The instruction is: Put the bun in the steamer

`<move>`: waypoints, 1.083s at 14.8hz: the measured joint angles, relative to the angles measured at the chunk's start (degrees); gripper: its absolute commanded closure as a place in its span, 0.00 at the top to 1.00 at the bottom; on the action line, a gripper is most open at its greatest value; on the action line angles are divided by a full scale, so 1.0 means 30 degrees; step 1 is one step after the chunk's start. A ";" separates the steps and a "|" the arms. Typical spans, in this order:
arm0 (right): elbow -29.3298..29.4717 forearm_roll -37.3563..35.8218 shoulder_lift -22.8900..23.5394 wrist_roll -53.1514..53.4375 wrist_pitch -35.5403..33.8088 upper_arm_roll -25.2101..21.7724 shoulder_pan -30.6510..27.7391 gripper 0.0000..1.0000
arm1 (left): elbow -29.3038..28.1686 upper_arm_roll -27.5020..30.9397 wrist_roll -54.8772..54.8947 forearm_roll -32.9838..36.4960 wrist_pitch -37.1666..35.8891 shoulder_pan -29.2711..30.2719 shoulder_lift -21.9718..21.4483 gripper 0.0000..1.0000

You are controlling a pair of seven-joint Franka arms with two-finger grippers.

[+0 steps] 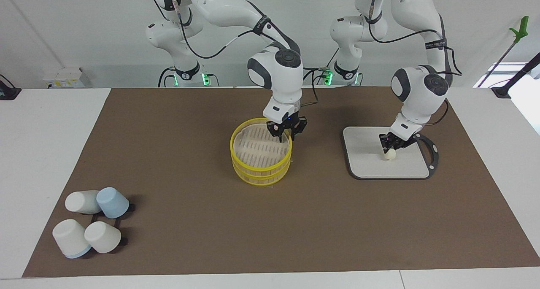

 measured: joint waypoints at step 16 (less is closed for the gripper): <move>0.3914 0.0029 -0.0135 -0.1381 -0.6130 -0.0170 -0.2135 0.05 | 0.9555 -0.0554 -0.4893 -0.1061 -1.0721 -0.2288 0.0685 0.27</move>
